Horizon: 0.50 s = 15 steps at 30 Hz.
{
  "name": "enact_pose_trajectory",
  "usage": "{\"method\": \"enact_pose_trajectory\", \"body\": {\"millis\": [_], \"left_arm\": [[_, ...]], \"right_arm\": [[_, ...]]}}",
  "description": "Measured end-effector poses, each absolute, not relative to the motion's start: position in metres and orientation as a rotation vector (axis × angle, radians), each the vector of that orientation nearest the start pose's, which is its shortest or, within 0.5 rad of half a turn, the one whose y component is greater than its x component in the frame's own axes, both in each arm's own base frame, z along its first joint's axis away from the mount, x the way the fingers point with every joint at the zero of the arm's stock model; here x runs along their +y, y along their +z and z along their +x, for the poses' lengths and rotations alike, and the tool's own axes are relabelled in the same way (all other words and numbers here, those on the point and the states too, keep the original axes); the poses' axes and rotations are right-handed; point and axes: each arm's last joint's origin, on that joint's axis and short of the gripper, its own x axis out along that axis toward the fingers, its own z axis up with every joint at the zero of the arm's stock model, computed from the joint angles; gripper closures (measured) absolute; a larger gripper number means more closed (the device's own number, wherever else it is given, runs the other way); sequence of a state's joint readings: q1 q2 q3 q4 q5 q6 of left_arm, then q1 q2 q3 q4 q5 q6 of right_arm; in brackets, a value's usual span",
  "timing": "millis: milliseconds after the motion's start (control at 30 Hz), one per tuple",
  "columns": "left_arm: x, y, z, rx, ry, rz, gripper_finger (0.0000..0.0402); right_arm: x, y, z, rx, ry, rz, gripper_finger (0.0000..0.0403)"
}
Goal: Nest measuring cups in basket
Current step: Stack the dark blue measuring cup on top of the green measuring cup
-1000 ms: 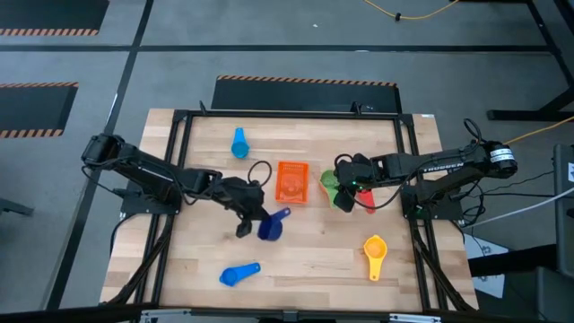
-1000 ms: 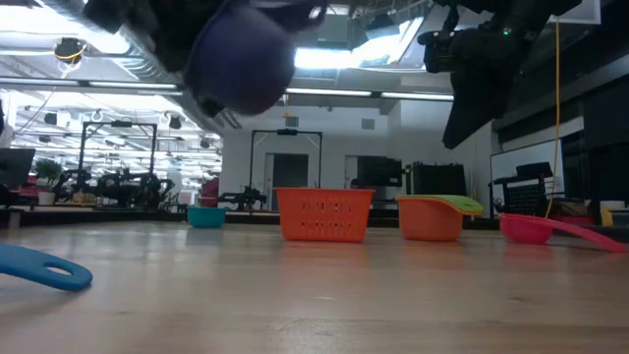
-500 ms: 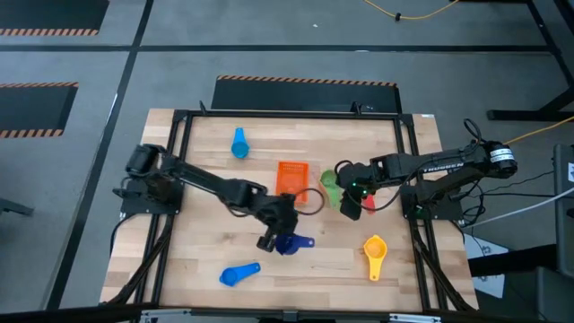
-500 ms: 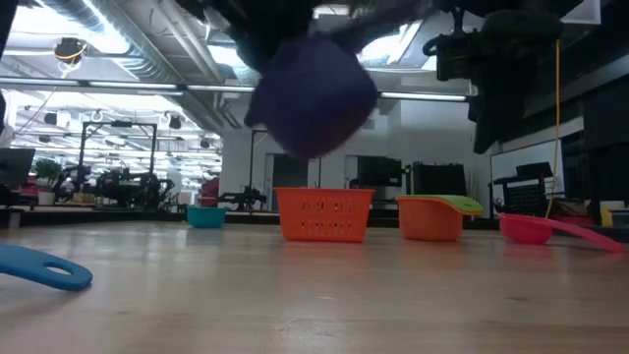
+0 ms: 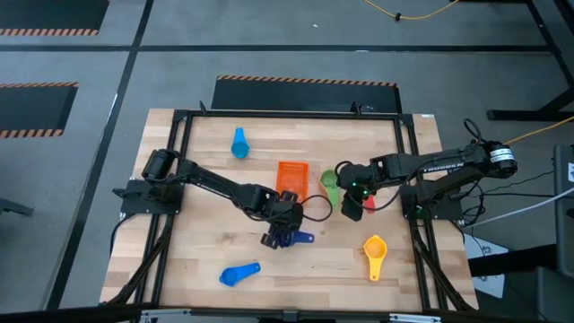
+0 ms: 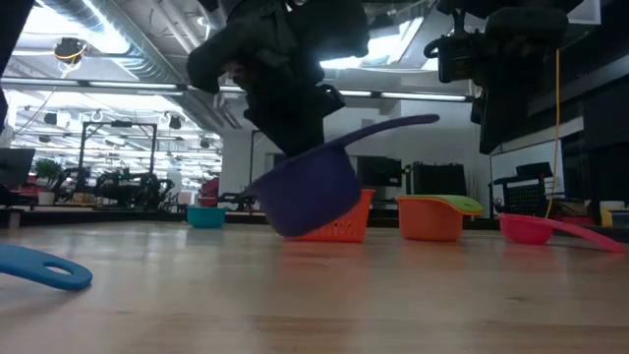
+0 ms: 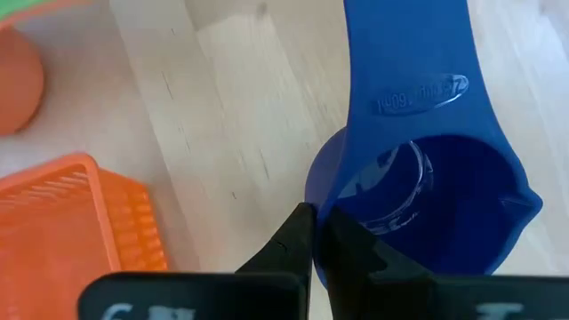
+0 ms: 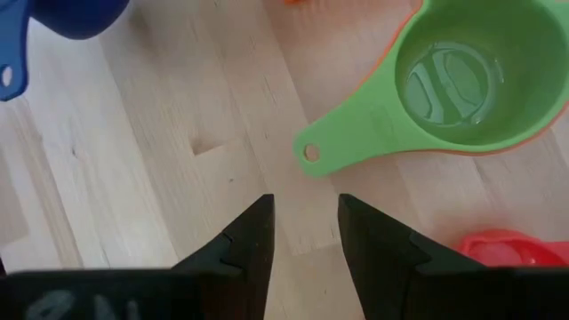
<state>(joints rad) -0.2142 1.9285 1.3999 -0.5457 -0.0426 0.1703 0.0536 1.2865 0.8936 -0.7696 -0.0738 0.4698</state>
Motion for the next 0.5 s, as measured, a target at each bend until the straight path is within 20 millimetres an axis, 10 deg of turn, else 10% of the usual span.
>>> {"method": "enact_pose_trajectory", "body": {"millis": [500], "left_arm": [[-0.085,0.1905,0.396,1.028,-0.246,0.287,0.0305]], "right_arm": [[0.0147,0.23,0.2335,1.164,-0.162,0.427,0.0272]]}}
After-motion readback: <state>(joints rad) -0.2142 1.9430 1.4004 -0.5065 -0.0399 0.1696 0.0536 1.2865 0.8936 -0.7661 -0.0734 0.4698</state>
